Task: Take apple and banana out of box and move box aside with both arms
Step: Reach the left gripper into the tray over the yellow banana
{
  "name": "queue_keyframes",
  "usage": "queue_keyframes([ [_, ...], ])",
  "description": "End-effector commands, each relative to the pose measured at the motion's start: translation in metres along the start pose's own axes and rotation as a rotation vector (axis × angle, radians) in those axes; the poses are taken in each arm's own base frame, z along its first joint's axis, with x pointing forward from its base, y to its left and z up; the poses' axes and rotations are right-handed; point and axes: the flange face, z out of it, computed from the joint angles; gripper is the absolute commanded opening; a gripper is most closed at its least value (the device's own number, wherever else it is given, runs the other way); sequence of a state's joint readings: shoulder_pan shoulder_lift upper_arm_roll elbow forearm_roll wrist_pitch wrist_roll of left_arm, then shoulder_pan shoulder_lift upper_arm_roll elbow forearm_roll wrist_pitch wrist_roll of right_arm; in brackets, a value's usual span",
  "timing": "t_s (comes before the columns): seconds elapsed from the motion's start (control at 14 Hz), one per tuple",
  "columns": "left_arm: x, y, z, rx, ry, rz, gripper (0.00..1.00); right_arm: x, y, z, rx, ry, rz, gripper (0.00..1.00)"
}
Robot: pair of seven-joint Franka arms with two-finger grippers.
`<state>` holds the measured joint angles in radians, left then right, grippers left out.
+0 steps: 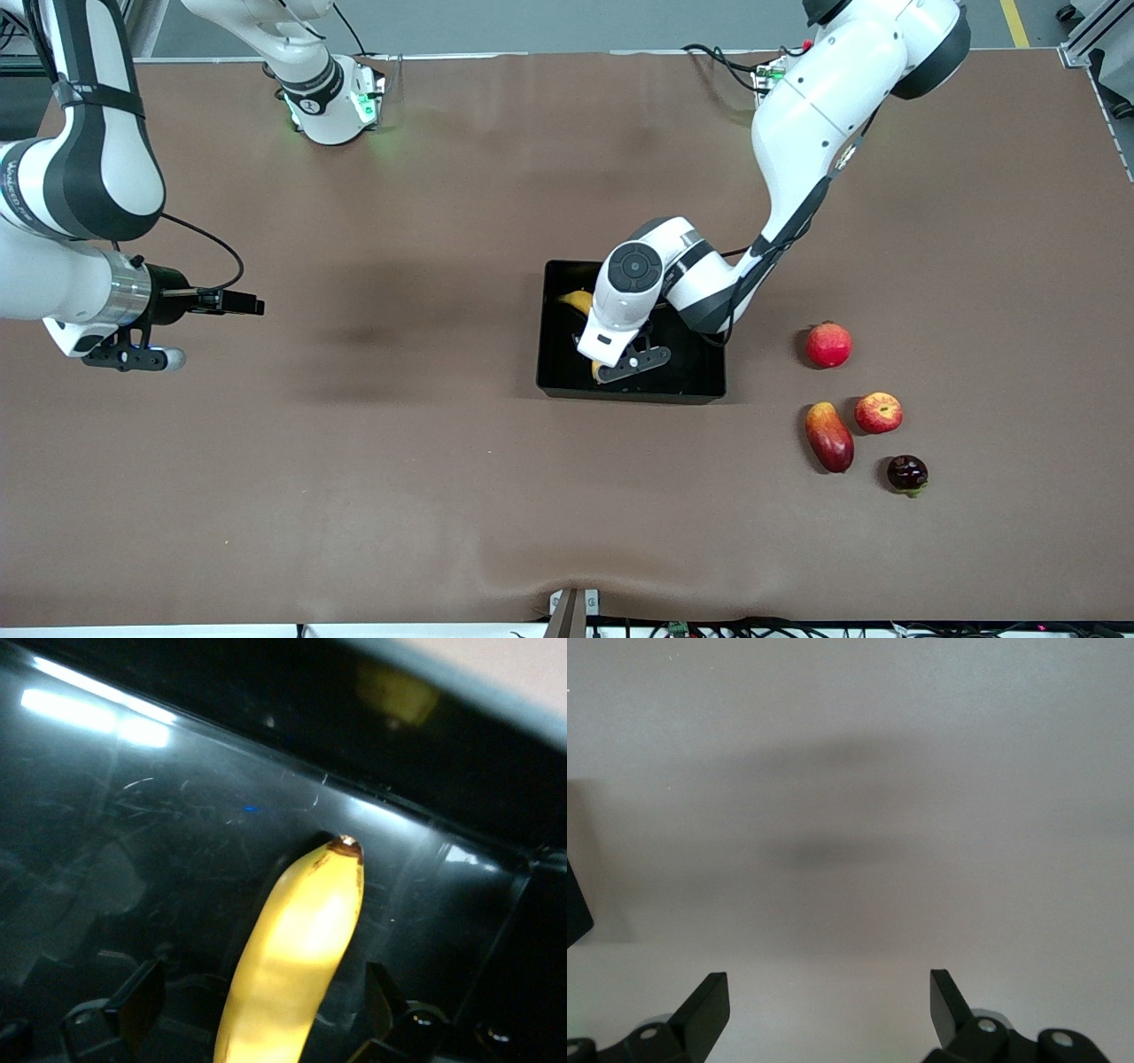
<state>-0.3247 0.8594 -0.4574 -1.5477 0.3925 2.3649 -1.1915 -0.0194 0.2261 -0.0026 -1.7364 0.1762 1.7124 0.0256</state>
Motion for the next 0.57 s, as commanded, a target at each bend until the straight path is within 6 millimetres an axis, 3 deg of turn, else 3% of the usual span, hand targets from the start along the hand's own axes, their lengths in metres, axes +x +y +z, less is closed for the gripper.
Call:
queue_keyframes([
  [0.0, 0.001, 0.006, 0.008, -0.009, 0.016, 0.062, 0.83, -0.008, -0.001, -0.003, 0.020, 0.009, -0.008, 1.00],
  [0.07, -0.001, 0.006, 0.011, -0.006, 0.013, 0.077, 0.67, -0.008, -0.001, -0.003, 0.020, 0.008, -0.008, 1.00],
  [0.29, -0.001, 0.006, 0.011, -0.009, 0.014, 0.082, 0.04, -0.008, 0.000, -0.002, 0.020, 0.002, -0.006, 1.00],
  [0.5, 0.004, 0.010, -0.007, -0.024, 0.038, 0.078, 0.00, -0.008, 0.000, -0.003, 0.020, 0.005, -0.007, 1.00],
])
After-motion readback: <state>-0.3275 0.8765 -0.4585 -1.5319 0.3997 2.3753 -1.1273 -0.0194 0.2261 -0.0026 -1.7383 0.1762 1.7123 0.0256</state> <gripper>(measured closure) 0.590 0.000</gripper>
